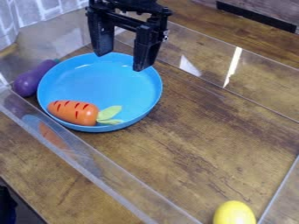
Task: Move the carrot to the right side
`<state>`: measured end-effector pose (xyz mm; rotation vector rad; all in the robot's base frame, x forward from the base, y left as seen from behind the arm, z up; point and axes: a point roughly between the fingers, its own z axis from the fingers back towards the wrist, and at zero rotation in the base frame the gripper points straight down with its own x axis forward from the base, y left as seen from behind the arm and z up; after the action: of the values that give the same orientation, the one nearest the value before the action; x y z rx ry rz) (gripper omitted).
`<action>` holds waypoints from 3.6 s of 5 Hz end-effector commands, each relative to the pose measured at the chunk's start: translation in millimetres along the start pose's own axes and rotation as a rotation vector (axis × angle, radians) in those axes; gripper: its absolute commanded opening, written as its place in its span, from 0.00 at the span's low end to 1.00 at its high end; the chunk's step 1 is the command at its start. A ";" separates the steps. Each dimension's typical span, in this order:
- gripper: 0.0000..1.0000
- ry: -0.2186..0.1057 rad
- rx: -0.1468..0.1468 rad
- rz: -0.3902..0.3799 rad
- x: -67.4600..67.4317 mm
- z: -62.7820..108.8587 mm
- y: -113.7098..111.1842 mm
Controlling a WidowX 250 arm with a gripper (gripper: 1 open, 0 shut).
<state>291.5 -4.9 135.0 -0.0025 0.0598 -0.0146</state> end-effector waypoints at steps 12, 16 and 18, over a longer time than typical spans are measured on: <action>1.00 0.120 0.021 -0.269 20.6 -108.7 87.3; 1.00 0.123 0.051 -0.238 38.7 -106.2 109.8; 1.00 0.135 0.060 -0.183 48.2 -108.4 123.8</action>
<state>335.0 109.0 21.0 0.0431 0.2060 -0.2409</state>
